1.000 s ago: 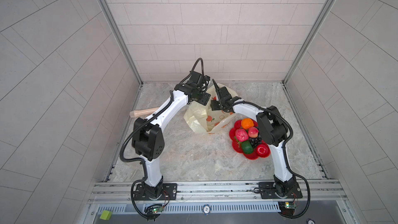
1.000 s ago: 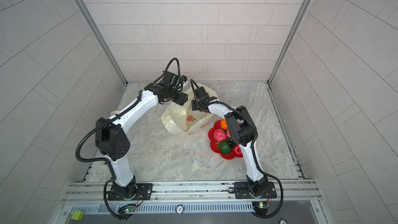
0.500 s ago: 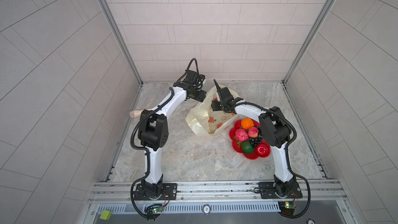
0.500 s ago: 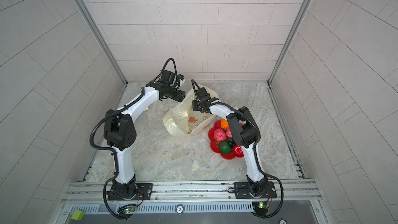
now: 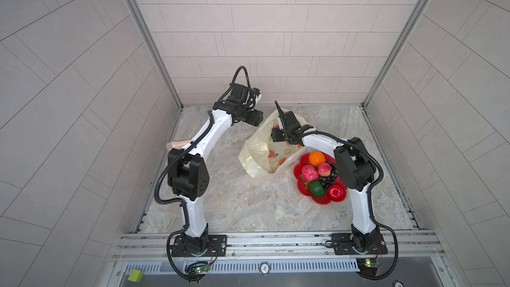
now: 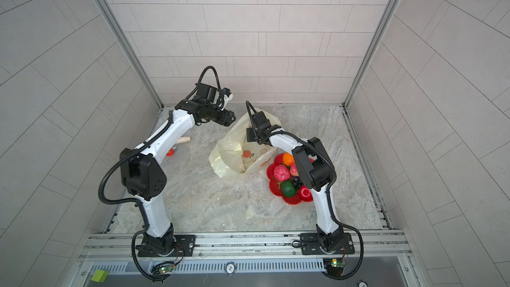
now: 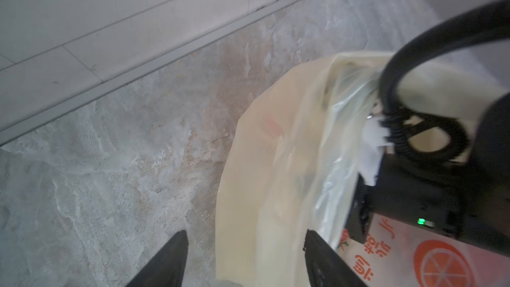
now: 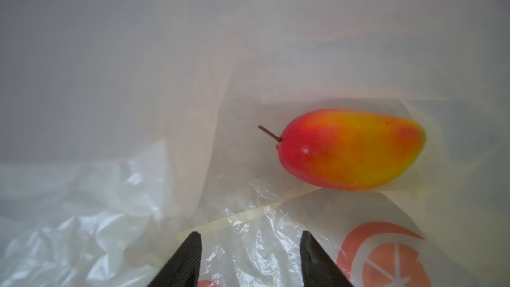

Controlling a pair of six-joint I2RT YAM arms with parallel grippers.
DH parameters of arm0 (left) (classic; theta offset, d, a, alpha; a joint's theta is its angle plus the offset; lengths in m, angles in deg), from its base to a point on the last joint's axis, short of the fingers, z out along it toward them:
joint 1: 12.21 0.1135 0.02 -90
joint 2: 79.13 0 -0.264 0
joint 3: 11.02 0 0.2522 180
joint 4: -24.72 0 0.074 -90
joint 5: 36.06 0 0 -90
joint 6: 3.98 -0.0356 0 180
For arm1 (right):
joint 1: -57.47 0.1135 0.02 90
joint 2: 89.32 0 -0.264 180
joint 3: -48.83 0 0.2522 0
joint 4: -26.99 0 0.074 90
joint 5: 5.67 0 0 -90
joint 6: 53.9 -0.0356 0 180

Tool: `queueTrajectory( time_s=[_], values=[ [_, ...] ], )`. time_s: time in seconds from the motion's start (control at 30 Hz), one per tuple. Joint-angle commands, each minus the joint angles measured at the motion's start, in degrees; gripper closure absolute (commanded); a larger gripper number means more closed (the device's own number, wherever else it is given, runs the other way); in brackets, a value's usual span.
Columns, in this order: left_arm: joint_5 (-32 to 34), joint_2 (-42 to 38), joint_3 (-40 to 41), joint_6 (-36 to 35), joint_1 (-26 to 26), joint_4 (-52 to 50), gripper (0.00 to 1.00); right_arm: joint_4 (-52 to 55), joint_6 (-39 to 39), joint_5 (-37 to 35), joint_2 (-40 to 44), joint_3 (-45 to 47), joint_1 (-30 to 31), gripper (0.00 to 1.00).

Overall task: Take fruits out of the plastic bag
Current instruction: Take out the fake fruit from the plastic bag.

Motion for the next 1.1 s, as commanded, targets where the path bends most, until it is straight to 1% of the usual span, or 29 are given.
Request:
queueTrajectory(
  time_s=[0.0, 0.1, 0.2, 0.27, 0.3, 0.33, 0.43, 0.47, 0.57, 0.67, 0.73, 0.8, 0.87, 0.97, 1.07],
  values=[
    [-7.3, 1.1, 1.7, -0.2, -1.2, 0.8, 0.27, -0.3, -0.3, -0.1, 2.5, 0.8, 0.0, 0.41],
    [-4.7, 4.1, 1.4, 0.0, -1.7, 0.6, 0.28, -1.0, -0.4, 0.3, 2.9, 1.2, -0.1, 0.41],
    [-6.1, 6.1, 1.8, -1.2, -1.7, 1.3, 0.30, -1.3, -0.4, 0.5, 3.3, 1.4, 0.0, 0.40],
    [-5.5, 7.4, 1.6, -1.3, -1.7, 1.6, 0.35, -1.7, -0.1, 0.9, 3.6, 1.5, 0.0, 0.40],
    [-5.4, 8.1, 1.1, -1.3, -1.7, 1.3, 0.41, -1.9, -0.1, 1.0, 3.7, 1.6, -0.1, 0.40],
    [-5.3, 8.8, 0.3, -1.6, -1.7, 0.6, 0.50, -1.9, -0.1, 1.1, 3.8, 1.6, 0.0, 0.41],
    [-5.3, 9.6, -0.8, -2.1, -1.7, -1.1, 0.89, -1.8, -0.1, 1.1, 4.0, 1.7, 0.0, 0.40],
    [-4.9, 9.4, -0.8, -2.2, -1.7, -1.6, 0.99, -1.4, 0.0, 1.1, 4.0, 1.6, 0.0, 0.40],
    [-4.0, 7.0, 0.2, -1.5, -1.7, -2.3, 1.00, 1.3, 0.8, 0.9, 4.1, 0.7, 0.0, 0.40],
    [-4.8, 2.9, 3.8, 0.8, -1.7, -2.0, 1.00, 2.2, 1.4, 0.7, 5.6, 1.8, 0.0, 0.40],
    [-5.8, -0.1, 7.4, 3.6, -1.7, -1.6, 1.00, 1.3, 1.4, 0.9, 7.5, 3.5, 0.0, 0.40],
    [-8.8, -3.3, 12.0, 5.7, -1.7, -1.2, 1.00, 0.0, 0.7, 0.5, 9.4, 5.8, 0.1, 0.40],
    [-10.6, -6.4, 17.3, 8.8, -1.7, 1.6, 1.00, -1.3, -0.4, -0.5, 10.5, 7.6, 0.3, 0.38],
    [-13.5, -10.6, 24.6, 14.2, -2.2, 6.7, 1.00, -1.4, -1.6, -2.3, 10.5, 8.2, 0.6, 0.37],
    [-15.1, -13.2, 29.5, 16.8, -3.2, 9.7, 1.00, 0.2, -1.5, -4.2, 9.0, 6.4, 1.5, 0.37]
  ],
)
